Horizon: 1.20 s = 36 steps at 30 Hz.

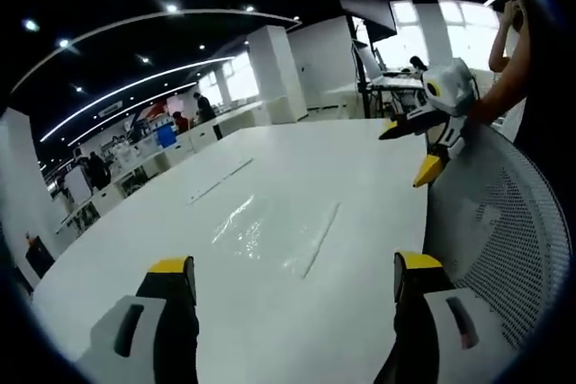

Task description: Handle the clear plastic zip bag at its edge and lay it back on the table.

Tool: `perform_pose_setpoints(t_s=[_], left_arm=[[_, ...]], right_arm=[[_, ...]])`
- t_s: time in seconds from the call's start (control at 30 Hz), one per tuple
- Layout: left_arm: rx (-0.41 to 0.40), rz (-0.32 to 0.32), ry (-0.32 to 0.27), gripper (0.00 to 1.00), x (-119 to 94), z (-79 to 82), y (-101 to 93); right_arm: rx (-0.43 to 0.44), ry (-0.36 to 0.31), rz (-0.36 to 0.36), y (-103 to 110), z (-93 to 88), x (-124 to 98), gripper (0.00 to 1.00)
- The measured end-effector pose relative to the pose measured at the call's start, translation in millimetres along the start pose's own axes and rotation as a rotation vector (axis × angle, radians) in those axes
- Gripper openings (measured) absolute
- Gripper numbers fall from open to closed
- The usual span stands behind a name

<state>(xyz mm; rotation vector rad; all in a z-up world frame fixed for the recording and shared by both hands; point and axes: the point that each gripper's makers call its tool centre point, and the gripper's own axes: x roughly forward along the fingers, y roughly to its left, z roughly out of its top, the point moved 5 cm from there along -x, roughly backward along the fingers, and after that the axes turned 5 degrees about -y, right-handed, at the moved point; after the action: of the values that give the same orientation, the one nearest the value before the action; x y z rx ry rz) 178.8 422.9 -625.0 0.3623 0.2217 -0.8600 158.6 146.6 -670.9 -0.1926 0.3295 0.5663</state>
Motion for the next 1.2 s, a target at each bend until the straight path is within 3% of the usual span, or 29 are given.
perform_pose_setpoints(t_s=[0.23, 0.57, 1.2], left_arm=[[0.024, -0.023, 0.014, 0.85, 6, -1.1, 0.0], [0.038, -0.096, 0.064, 0.77, 16, -14.7, -5.8], [0.095, -0.149, 0.112, 0.64, 37, -19.6, -0.6]], right_arm=[[0.001, 0.0, -0.003, -1, -0.9, 0, 0.95], [-0.001, 0.003, -0.006, -2, -1.5, 0, 0.95], [-0.012, 0.013, 0.007, 0, -2.4, 1, 0.93]])
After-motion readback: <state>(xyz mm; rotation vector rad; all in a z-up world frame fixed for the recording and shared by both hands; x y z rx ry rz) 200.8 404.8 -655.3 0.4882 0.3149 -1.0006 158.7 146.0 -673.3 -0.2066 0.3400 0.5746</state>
